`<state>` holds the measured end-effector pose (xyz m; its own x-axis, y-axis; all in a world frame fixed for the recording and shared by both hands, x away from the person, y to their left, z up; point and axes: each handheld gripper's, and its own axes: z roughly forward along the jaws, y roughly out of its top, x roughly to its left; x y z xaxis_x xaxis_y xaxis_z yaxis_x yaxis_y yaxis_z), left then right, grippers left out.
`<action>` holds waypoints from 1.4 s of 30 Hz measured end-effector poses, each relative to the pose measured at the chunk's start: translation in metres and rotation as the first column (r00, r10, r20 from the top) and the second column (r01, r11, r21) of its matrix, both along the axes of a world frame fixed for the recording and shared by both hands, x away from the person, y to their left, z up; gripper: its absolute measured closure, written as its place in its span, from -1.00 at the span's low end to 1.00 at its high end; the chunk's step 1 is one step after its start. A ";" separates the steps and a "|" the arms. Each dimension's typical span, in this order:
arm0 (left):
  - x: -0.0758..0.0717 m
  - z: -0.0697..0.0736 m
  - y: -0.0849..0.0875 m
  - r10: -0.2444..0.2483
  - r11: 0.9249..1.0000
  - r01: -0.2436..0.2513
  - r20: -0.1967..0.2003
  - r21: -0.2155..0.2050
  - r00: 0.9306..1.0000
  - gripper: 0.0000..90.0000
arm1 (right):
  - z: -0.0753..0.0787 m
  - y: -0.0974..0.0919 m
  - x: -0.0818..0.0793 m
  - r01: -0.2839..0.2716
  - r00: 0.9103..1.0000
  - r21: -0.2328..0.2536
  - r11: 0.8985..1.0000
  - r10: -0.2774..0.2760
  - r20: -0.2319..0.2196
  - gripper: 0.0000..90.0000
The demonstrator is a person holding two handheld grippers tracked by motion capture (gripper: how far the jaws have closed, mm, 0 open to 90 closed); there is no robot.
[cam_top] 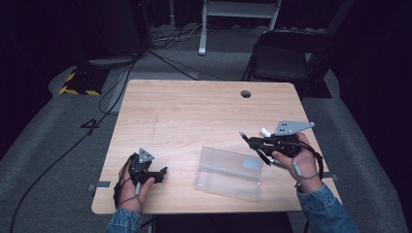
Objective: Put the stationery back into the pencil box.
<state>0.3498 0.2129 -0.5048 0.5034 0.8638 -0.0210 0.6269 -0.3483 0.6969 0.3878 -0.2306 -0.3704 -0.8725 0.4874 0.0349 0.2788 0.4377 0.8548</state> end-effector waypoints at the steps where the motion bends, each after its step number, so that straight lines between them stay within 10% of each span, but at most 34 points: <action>1: 0.000 0.000 0.000 0.000 1.000 0.000 0.000 0.000 1.000 -0.63 | -0.001 0.001 -0.001 -0.005 1.000 -0.002 1.000 0.005 0.003 0.78; 42: 0.000 0.000 0.000 0.001 1.000 -0.001 -0.001 -0.003 1.000 -0.63 | -0.076 0.029 -0.007 -0.164 0.986 -0.121 0.979 0.158 -0.054 0.78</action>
